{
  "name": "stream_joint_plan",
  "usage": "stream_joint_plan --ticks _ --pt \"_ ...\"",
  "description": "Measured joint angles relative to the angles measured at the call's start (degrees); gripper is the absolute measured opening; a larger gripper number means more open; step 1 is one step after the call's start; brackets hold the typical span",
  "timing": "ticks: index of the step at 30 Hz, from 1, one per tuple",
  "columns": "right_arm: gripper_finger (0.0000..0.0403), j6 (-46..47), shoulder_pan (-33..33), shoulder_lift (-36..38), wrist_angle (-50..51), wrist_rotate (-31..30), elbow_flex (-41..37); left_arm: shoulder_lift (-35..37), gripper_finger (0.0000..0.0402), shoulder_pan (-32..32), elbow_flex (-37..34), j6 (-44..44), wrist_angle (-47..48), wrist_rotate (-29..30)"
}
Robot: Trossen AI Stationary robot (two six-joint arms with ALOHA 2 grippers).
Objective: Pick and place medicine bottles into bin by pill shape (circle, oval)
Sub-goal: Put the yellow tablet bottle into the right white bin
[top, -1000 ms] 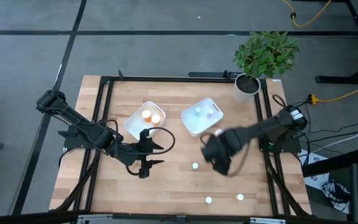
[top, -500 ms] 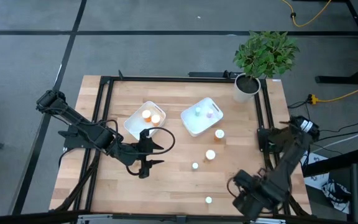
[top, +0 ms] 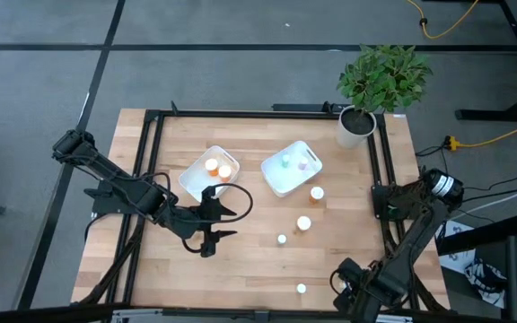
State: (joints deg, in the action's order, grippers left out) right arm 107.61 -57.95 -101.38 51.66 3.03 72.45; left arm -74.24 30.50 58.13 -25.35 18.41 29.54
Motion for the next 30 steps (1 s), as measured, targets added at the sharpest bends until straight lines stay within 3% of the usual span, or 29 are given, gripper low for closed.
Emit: stream_joint_plan --ticks 19,30 --pt "0.0189 -0.04 0.02 0.00 -1.66 -1.13 -2.52 0.00 0.0234 0.00 0.00 0.27 0.00 0.09" --pt "0.0189 -0.09 0.56 0.00 -1.68 -6.03 -2.51 0.00 0.0234 0.00 0.00 0.24 0.00 0.09"
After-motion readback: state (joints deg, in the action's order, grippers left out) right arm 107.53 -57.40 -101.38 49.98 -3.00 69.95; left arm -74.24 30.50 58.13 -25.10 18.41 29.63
